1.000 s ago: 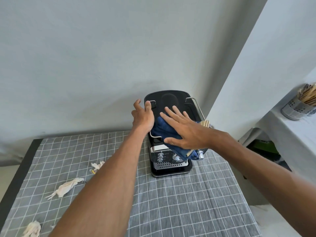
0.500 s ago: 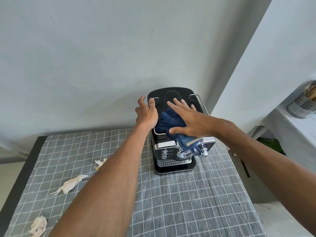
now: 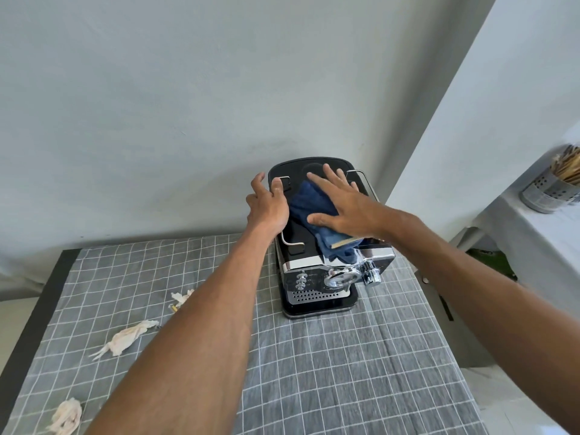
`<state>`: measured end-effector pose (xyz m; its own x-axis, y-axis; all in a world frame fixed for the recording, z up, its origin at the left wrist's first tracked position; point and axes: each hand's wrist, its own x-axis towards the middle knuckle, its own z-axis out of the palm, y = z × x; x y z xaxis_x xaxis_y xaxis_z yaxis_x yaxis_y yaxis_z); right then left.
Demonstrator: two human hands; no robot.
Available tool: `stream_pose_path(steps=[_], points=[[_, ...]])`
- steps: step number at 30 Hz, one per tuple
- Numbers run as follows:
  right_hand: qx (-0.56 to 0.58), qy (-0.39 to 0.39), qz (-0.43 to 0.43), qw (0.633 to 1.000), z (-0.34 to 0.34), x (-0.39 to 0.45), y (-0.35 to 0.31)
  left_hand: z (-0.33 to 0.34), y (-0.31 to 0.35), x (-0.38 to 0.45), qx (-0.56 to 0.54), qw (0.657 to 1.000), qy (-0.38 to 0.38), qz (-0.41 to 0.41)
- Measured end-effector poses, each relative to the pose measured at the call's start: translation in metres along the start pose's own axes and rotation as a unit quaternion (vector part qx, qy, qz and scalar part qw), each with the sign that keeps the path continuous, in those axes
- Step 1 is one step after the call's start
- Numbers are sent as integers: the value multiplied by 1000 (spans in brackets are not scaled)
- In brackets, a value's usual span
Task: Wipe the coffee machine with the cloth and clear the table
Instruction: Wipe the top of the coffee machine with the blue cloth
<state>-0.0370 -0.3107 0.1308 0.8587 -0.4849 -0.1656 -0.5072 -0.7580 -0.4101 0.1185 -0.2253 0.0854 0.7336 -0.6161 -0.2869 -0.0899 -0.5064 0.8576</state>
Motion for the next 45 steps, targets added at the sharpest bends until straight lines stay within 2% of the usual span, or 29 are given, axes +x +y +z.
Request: stream_pose_path(steps=[4,7,10,15,18,21,23,26,32,37,41,45], points=[[-34,9,-29,999,17,-18,-10,1,-2,0,-11,1000,10,1],[-44,-18,-64,997,20,-44,-7,2,-1,0,-13,1000,10,-1],[-29,-50,-55,997,6,-39,1,2,1,-1,1,1000,5,1],[-44,79,6,996,1,28,6,0,0,0,6,1000,-1,11],[-80,94,-13,992,16,40,-8,0,-2,1,-3,1000,9,15],[-135,93,-46,985,35,3,-20,3,-2,3,-16,999,25,20],[-132,96,-76,984,46,-40,-26,4,-2,4,-22,999,28,23],[-140,84,-72,984,51,-73,-22,4,-2,3,-11,999,31,13],[-125,55,27,990,27,3,-10,4,-2,2,0,999,33,4],[-101,68,32,992,12,52,-2,5,-1,1,-17,999,41,10],[-107,72,11,992,22,27,-9,6,-1,-1,-34,998,52,11],[-150,73,-49,985,42,-33,-19,7,0,-2,-43,998,55,4]])
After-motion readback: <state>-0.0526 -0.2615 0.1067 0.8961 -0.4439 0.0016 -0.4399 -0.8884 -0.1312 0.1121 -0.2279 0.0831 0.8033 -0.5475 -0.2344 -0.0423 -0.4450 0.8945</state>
